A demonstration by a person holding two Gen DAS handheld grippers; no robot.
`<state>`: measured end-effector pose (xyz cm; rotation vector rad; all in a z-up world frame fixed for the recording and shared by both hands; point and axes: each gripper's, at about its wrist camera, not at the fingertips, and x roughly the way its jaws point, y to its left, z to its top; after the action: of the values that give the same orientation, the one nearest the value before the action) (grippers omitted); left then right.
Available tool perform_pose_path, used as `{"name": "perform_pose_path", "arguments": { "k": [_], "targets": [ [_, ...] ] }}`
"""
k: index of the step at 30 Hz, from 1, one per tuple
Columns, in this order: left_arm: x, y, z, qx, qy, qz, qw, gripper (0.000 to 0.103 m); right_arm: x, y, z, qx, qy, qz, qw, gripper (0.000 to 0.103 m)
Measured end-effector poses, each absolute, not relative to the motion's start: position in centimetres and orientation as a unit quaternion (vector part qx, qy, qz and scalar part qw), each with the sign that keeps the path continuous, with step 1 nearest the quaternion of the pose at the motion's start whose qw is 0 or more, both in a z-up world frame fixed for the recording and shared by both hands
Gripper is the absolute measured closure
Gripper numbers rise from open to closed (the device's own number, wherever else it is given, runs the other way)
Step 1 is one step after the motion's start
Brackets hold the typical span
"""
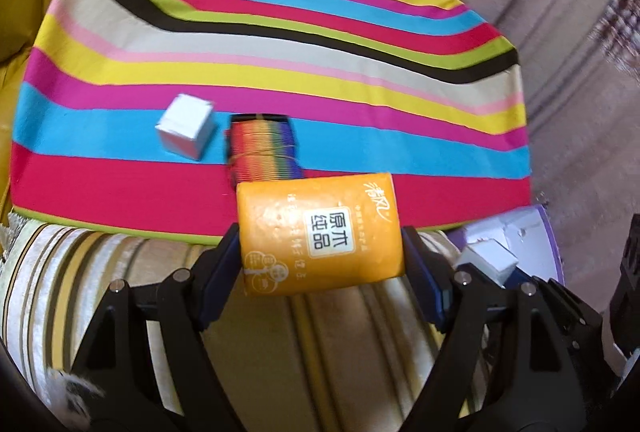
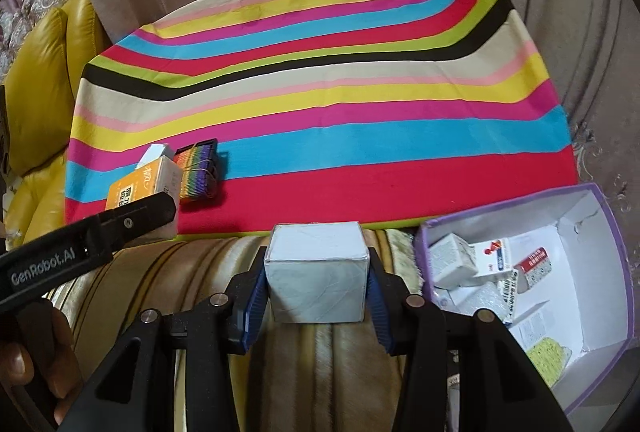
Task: Organize objects
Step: 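Carry the white cube and orange packet over the open white box, then release the cube and packet into the white box by opening both grippers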
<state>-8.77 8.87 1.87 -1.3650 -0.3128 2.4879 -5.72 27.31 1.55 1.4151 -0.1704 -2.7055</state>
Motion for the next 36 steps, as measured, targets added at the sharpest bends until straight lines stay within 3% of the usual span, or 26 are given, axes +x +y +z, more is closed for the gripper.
{"name": "perform_pose_path", "arguments": {
  "k": [11, 36],
  "targets": [
    [-7.5, 13.8, 2.3, -0.467, -0.069, 0.86, 0.196, 0.024, -3.3, 31.2, 1.9, 0.457, -0.081, -0.886, 0.012, 0.058],
    [-3.7, 27.4, 2.3, -0.459, 0.05, 0.816, 0.348, 0.024, 2.4, 45.8, 0.2, 0.46, -0.146, -0.861, -0.159, 0.057]
  ]
}}
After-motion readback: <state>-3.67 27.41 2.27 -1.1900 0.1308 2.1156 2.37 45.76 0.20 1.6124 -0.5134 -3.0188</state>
